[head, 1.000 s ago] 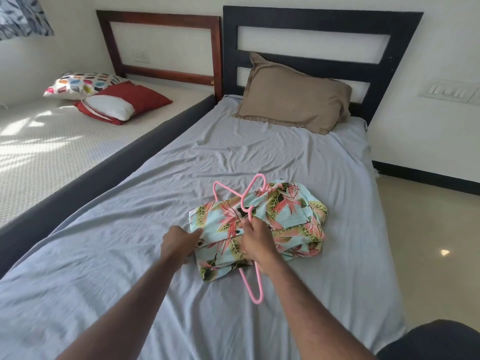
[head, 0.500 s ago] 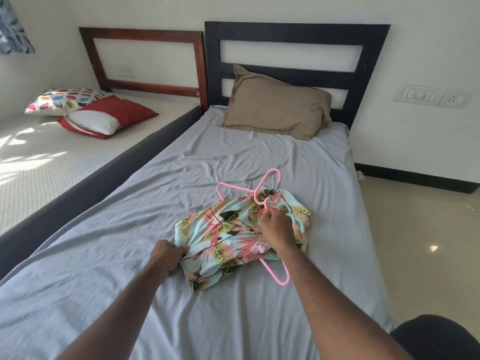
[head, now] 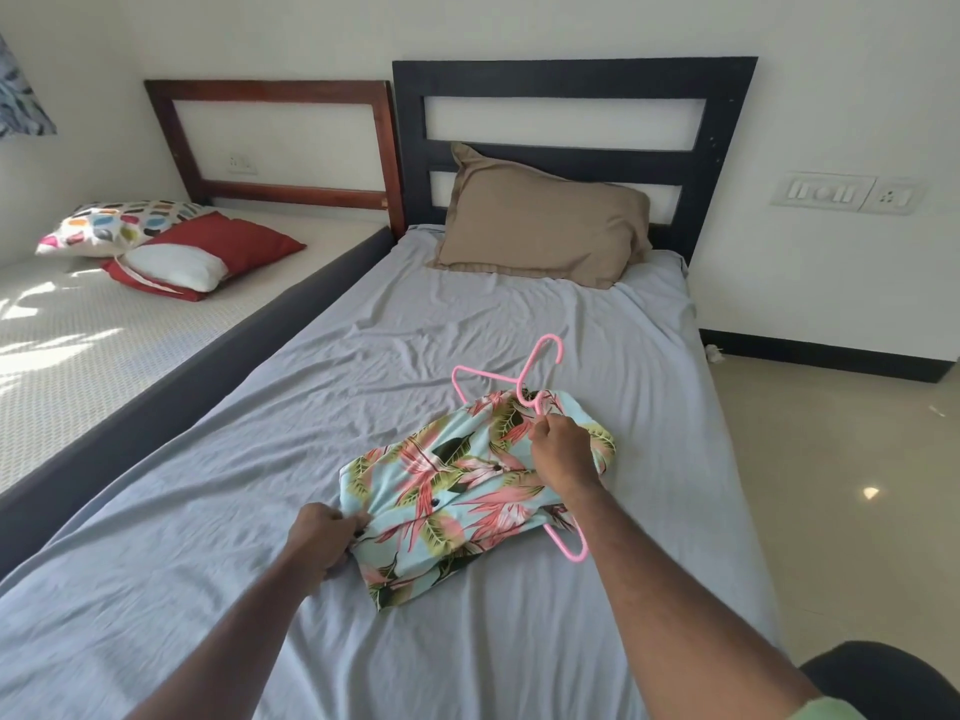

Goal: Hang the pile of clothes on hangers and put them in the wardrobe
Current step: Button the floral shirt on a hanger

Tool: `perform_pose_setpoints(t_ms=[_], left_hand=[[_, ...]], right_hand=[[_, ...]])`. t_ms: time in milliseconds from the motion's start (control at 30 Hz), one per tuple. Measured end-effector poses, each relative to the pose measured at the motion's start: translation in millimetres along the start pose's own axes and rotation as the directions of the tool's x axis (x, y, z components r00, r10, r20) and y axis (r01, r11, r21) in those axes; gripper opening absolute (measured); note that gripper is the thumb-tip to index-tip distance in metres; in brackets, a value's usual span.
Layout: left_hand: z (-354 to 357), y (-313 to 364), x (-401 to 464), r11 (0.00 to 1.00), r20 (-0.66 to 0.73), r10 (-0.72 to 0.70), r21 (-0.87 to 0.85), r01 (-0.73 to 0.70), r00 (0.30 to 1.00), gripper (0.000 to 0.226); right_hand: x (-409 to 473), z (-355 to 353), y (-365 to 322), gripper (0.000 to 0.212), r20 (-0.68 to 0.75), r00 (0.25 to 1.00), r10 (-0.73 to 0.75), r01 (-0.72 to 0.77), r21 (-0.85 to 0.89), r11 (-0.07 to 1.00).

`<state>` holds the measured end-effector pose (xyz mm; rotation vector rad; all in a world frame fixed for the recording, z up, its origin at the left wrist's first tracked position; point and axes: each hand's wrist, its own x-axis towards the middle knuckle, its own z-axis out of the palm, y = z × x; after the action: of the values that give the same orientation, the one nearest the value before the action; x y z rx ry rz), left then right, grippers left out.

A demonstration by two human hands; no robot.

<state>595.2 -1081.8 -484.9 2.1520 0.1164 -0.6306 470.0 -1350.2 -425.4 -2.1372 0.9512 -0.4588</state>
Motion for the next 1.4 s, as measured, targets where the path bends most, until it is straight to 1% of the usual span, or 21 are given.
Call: perform_pose_setpoints(t_ms=[100,233,400,467,533,600,667,700,733,767,800,867,967,1000,1067,1233,1300,1400], left_hand=[[0,4,-3,1.0,0.009,0.001,-0.015,-0.001,1.0,0.034],[1,10,-4,0.998,0.036,-0.02,-0.064,0.022,0.999,0.029],[-3,7,-10,0.998,0.04,-0.008,-0.062,0.01,0.999,0.028],[-4,6,-12,0.999,0.024,-0.002,-0.053,0.004,1.0,0.034],[-6,9,-15,0.999,-0.055,0.053,0.003,-0.053,0.997,0.042],[-8,21,-21,0.983,-0.166,0.177,0.076,-0.166,0.97,0.048],[-11,43,-30,0.946,-0.219,0.322,0.123,-0.301,0.921,0.039],[-10,57,-34,0.92,-0.201,0.388,0.142,-0.365,0.899,0.034],[-8,71,-39,0.89,-0.157,0.45,0.161,-0.427,0.879,0.036],[-3,87,-46,0.855,-0.095,0.509,0.174,-0.489,0.856,0.039],[2,101,-55,0.828,-0.034,0.548,0.161,-0.537,0.836,0.037],[16,131,-80,0.764,0.089,0.626,0.132,-0.632,0.775,0.027],[39,174,-118,0.644,0.231,0.72,0.128,-0.754,0.654,0.025],[48,190,-132,0.603,0.267,0.744,0.125,-0.788,0.612,0.026],[65,218,-152,0.539,0.321,0.771,0.131,-0.832,0.55,0.025],[137,287,-189,0.451,0.428,0.761,0.192,-0.871,0.488,0.02],[183,310,-198,0.424,0.462,0.751,0.212,-0.881,0.472,0.022],[254,341,-208,0.408,0.479,0.739,0.24,-0.881,0.473,0.025]], right_hand=[[-9,9,-2,0.036,0.085,0.994,-0.072,0.067,0.056,0.996],[-24,16,-12,0.036,0.163,0.978,-0.13,0.124,0.047,0.991],[-30,7,-31,0.035,0.18,0.974,-0.138,0.124,0.089,0.988],[-30,-3,-38,0.034,0.165,0.976,-0.142,0.124,0.11,0.986],[-31,-19,-45,0.034,0.145,0.979,-0.144,0.125,0.13,0.984],[-32,-36,-54,0.034,0.135,0.982,-0.133,0.113,0.148,0.983],[-34,-55,-65,0.034,0.12,0.985,-0.122,0.097,0.194,0.976],[-36,-66,-70,0.033,0.113,0.987,-0.114,0.087,0.222,0.971],[-38,-76,-75,0.033,0.11,0.989,-0.101,0.071,0.248,0.966],[-41,-89,-78,0.033,0.096,0.992,-0.086,0.057,0.272,0.961],[-44,-100,-81,0.033,0.092,0.993,-0.069,0.038,0.297,0.954],[-50,-129,-87,0.032,0.065,0.997,-0.049,0.026,0.32,0.947],[-57,-173,-89,0.03,0.003,0.999,-0.05,0.048,0.261,0.964],[-59,-190,-87,0.029,-0.022,0.999,-0.046,0.05,0.244,0.968],[-58,-218,-82,0.028,-0.053,0.998,-0.044,0.055,0.219,0.974],[-47,-292,-40,0.024,-0.122,0.992,-0.033,0.058,0.207,0.977],[-37,-322,-5,0.025,-0.131,0.991,-0.018,0.043,0.192,0.981],[-8,-361,55,0.03,-0.117,0.993,-0.009,0.03,0.177,0.984]])
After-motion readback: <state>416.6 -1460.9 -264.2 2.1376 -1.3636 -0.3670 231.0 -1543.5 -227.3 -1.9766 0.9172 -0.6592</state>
